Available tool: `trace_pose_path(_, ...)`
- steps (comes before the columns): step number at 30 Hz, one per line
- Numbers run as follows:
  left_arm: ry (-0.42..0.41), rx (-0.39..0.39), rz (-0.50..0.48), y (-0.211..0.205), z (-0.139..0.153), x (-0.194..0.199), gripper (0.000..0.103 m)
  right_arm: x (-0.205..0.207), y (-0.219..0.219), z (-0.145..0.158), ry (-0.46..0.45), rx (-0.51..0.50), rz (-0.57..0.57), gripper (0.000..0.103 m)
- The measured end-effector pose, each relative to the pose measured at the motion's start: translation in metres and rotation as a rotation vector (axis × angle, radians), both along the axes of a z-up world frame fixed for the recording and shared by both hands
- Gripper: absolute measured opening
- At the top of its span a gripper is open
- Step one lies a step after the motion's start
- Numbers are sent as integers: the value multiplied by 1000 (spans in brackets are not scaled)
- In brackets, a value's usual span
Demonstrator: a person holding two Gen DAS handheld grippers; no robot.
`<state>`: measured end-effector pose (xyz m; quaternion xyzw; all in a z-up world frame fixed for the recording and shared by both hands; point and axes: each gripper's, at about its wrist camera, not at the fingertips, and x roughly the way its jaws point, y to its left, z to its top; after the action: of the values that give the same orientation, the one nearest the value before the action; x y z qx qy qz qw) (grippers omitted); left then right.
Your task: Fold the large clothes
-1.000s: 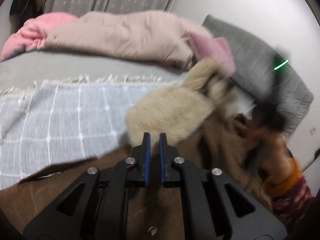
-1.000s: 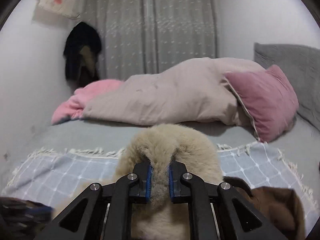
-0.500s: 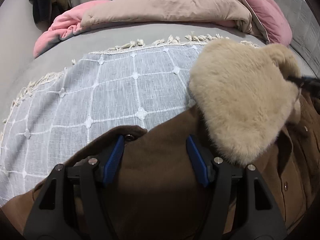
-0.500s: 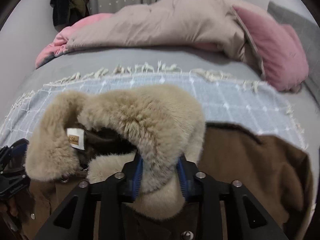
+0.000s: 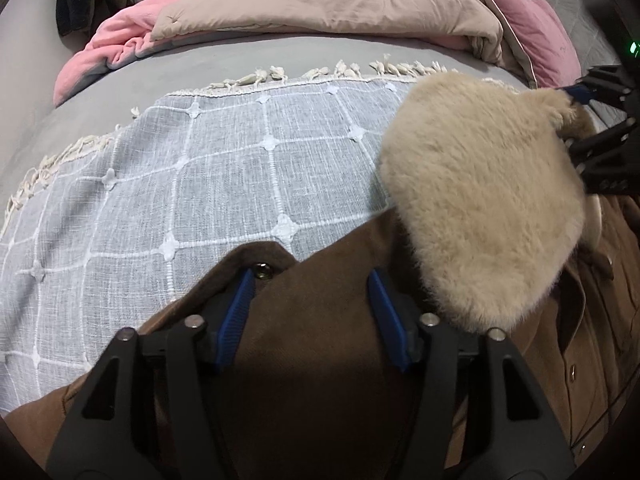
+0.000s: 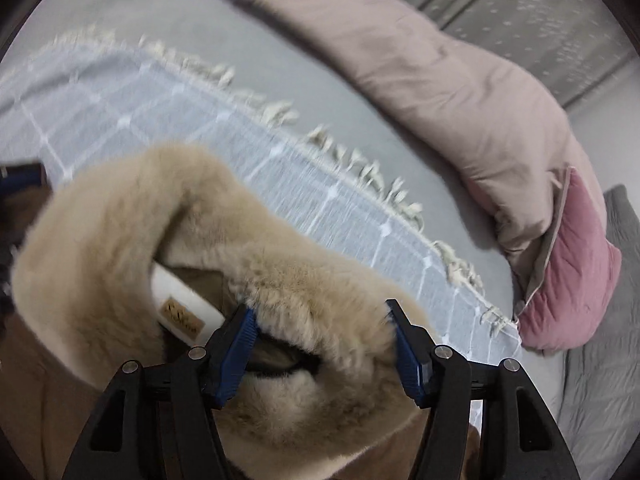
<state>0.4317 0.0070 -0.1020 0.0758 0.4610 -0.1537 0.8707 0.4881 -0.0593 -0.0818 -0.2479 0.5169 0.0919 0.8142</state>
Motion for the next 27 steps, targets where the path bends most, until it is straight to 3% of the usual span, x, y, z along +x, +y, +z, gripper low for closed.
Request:
trace_pose_path(1, -1, 5, 2, 0, 1, -1, 47, -2, 2, -9, 6, -45, 16, 63)
trace_pose_path(2, -2, 7, 9, 2, 2, -1, 43, -6, 5, -15, -15, -91, 37, 53)
trace_pose_path(4, -4, 5, 31, 5, 4, -1, 27, -18, 8, -15, -50, -81, 50, 32)
trace_pose_path(6, 8, -36, 64, 11, 5, 2, 24, -25, 5, -3, -142, -36, 12, 21)
trace_pose_path(8, 9, -73, 88, 16, 8, 2, 21, -29, 2, 11, -256, -8, -35, 4)
trace_pose_path(9, -2, -90, 102, 19, 12, 1, 19, -32, 0, 25, -415, -76, -111, 0)
trace_pose_path(10, -24, -98, 118, 20, 18, -1, 18, -34, -2, 35, -520, -98, -149, 0)
trace_pose_path(11, -58, -104, 133, 22, 27, -5, 18, -36, -10, 47, -600, -65, -197, 0)
trace_pose_path(12, -96, -113, 144, 24, 37, -9, 18, -31, -25, 60, -619, 23, -272, 0)
trace_pose_path(16, -162, -142, 177, 30, 53, -17, 18, -9, -51, 54, -438, 243, -290, 3)
trace_pose_path(18, -175, -118, 206, 28, 52, -17, 18, -7, -56, 42, -334, 316, -266, 17)
trace_pose_path(20, -223, -109, 215, 25, 63, -25, 18, -8, -57, 32, -266, 372, -243, 53)
trace_pose_path(21, -248, -110, 215, 25, 70, -30, 18, -9, -58, 28, -258, 379, -232, 58)
trace_pose_path(24, -294, -88, 206, 22, 90, -41, 18, -13, -53, 21, -291, 319, -210, 59)
trace_pose_path(25, -283, -66, 218, 22, 87, -37, 18, -11, -50, 18, -265, 313, -206, 63)
trace_pose_path(26, -244, -13, 248, 21, 76, -29, 18, -5, -47, 9, -194, 303, -214, 70)
trace_pose_path(27, -190, 55, 284, 20, 59, -17, 18, 4, -45, -7, -91, 285, -229, 71)
